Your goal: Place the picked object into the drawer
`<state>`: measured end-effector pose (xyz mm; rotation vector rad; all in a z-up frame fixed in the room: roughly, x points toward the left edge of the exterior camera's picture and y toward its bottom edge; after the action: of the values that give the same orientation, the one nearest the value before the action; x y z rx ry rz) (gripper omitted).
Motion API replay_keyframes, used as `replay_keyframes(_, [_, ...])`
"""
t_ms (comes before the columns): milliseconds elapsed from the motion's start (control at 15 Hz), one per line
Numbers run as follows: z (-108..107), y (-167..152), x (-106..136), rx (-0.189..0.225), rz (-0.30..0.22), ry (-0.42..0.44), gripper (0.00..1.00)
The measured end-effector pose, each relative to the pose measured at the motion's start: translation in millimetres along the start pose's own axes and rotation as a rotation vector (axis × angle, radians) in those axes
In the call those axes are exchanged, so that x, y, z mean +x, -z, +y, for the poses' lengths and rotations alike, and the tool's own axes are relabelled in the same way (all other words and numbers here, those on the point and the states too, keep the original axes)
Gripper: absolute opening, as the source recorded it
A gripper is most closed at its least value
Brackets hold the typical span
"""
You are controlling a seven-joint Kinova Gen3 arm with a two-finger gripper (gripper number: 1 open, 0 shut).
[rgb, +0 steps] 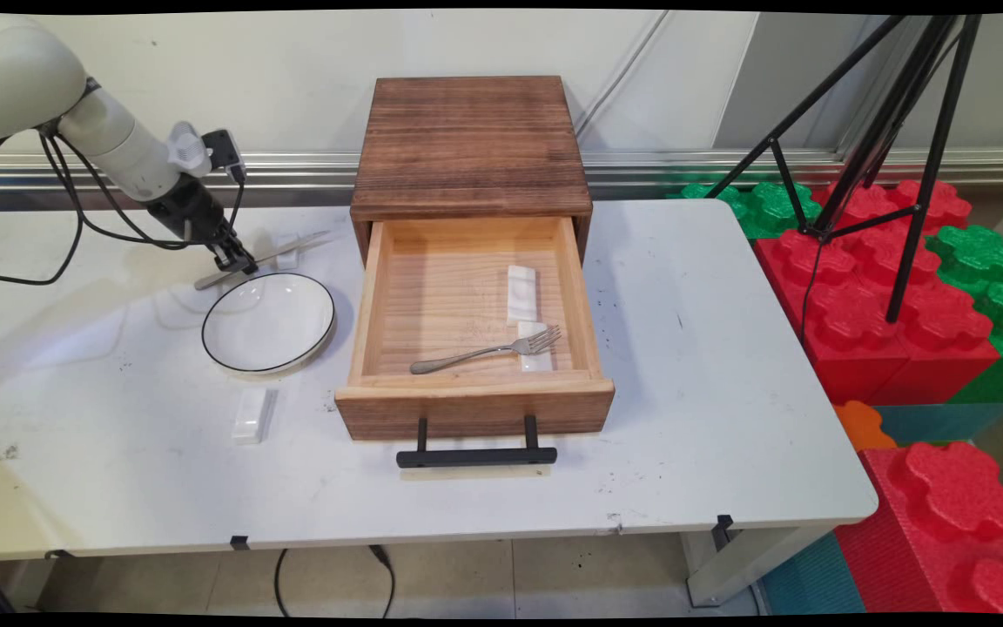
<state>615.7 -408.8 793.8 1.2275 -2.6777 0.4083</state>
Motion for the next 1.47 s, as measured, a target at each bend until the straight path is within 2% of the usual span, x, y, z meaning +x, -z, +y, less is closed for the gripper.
replay_keyframes(800, [2.7, 7.2, -0.8, -0.008, 0.02, 0.0, 0.0])
replay_keyframes(1467, [20.1, 45.6, 3.8, 0.017, 0.06, -0.038, 0.0])
